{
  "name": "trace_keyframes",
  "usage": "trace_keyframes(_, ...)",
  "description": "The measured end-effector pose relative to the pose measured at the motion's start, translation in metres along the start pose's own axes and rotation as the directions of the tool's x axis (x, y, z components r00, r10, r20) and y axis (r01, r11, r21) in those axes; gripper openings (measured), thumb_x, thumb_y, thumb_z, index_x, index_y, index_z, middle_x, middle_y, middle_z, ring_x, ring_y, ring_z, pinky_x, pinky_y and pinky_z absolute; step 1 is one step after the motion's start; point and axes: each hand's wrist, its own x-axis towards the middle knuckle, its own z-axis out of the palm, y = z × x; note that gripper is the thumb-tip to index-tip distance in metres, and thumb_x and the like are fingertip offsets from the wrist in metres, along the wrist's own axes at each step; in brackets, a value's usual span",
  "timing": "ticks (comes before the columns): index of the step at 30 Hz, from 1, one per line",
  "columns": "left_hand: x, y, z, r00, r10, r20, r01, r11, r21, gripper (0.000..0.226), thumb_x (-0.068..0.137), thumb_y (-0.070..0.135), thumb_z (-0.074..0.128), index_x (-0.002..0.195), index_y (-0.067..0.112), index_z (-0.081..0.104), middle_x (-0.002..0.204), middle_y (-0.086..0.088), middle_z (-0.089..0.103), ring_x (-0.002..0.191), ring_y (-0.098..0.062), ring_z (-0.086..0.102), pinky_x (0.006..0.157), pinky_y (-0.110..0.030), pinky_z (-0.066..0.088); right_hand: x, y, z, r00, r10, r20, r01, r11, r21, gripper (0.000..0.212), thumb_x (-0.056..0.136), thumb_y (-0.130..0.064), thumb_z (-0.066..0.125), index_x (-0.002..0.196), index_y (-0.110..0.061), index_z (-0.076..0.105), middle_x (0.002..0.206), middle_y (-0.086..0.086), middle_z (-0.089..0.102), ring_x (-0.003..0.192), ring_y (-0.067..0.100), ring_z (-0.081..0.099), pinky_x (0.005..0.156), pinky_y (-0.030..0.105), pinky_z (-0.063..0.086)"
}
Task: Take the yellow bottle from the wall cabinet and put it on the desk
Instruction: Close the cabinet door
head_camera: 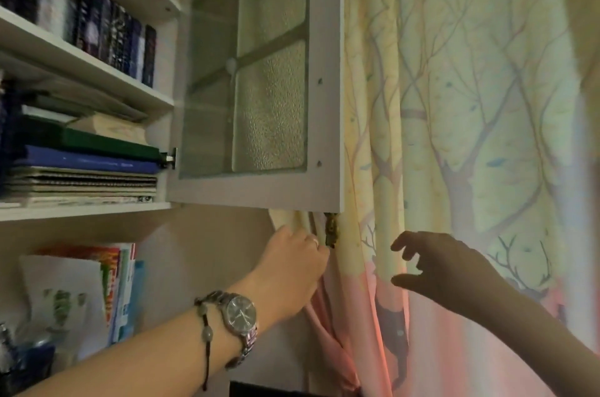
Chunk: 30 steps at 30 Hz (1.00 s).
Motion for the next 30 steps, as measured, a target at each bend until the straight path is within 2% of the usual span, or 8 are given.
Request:
trace_keyframes(4,0.007,-0.031,-0.029,0.973,-0.005,-0.230,0.001,1.000,-0.017,0.026,0.092,0.029,0.047,0.114,0.014,0.048,0.112,-0.004,0.058,0.102,-0.023,0.052,0.081,-0.034,0.038,0.033,-0.024,-0.034,0.988,-0.025,-0.155,0.063,0.967,0.245,0.048,0.077,-0.037,0.076,0.121,-0.028,0.056,0.098,-0.010,0.059,0.086,0.013,0.062,0.083,0.036,0.055)
trace_keyframes(7,0.020,-0.052,-0.045,0.941,0.002,-0.338,0.020,0.998,0.061,0.033,0.074,0.029,0.066,0.100,0.013,0.052,0.089,-0.005,0.062,0.077,-0.023,0.057,0.063,-0.032,0.041,0.052,-0.040,-0.045,0.970,-0.076,-0.232,0.154,0.927,0.341,0.050,0.079,-0.031,0.076,0.123,-0.028,0.054,0.098,-0.009,0.061,0.083,0.014,0.064,0.083,0.040,0.056)
trace_keyframes(9,0.032,-0.063,-0.055,0.917,-0.030,-0.399,0.058,0.997,0.059,0.043,0.072,0.024,0.069,0.108,0.013,0.049,0.097,-0.007,0.062,0.079,-0.024,0.058,0.062,-0.033,0.042,0.061,-0.049,-0.045,0.962,-0.104,-0.253,0.197,0.905,0.377,0.051,0.080,-0.027,0.075,0.125,-0.028,0.052,0.098,-0.010,0.062,0.084,0.015,0.065,0.084,0.041,0.056)
trace_keyframes(11,0.044,-0.067,-0.066,0.890,-0.052,-0.453,0.070,0.997,0.023,0.055,0.080,0.022,0.065,0.129,0.016,0.042,0.126,-0.009,0.054,0.100,-0.026,0.056,0.074,-0.035,0.044,0.068,-0.053,-0.043,0.958,-0.102,-0.269,0.209,0.888,0.409,0.051,0.081,-0.021,0.074,0.127,-0.024,0.050,0.098,-0.010,0.062,0.086,0.016,0.065,0.084,0.038,0.056)
trace_keyframes(13,0.056,-0.068,-0.071,0.896,-0.051,-0.442,0.073,0.997,0.033,0.061,0.090,0.022,0.054,0.143,0.020,0.024,0.152,-0.007,0.028,0.122,-0.025,0.045,0.090,-0.036,0.041,0.072,-0.054,-0.040,0.954,-0.089,-0.287,0.212,0.877,0.431,0.049,0.084,-0.013,0.070,0.128,-0.021,0.050,0.097,-0.008,0.061,0.085,0.014,0.064,0.079,0.031,0.056)
trace_keyframes(16,0.065,-0.067,-0.077,0.920,-0.072,-0.385,0.091,0.995,0.031,0.056,0.095,0.020,0.048,0.145,0.021,0.023,0.157,-0.006,0.016,0.129,-0.024,0.040,0.094,-0.037,0.039,0.073,-0.053,-0.033,0.943,-0.078,-0.323,0.229,0.857,0.462,0.047,0.086,-0.003,0.061,0.127,-0.021,0.049,0.097,-0.006,0.063,0.080,0.005,0.063,0.065,0.015,0.050)
trace_keyframes(21,0.064,-0.073,-0.078,0.922,-0.102,-0.374,0.126,0.991,0.039,0.039,0.098,0.023,0.045,0.136,0.019,0.038,0.155,-0.008,0.021,0.123,-0.025,0.045,0.090,-0.037,0.041,0.069,-0.059,-0.030,0.923,-0.079,-0.377,0.278,0.813,0.511,0.039,0.087,-0.007,0.059,0.119,-0.029,0.052,0.095,-0.006,0.068,0.075,-0.004,0.061,0.060,0.007,0.045)
trace_keyframes(30,0.012,-0.108,-0.093,0.862,-0.112,-0.494,0.144,0.989,0.029,0.039,0.090,0.038,0.040,0.115,0.012,0.056,0.134,-0.012,0.049,0.097,-0.029,0.058,0.071,-0.038,0.047,0.056,-0.101,-0.039,0.866,-0.146,-0.478,0.454,0.627,0.633,0.028,0.081,-0.012,0.069,0.104,-0.026,0.063,0.080,-0.004,0.072,0.071,0.009,0.064,0.071,0.019,0.051)
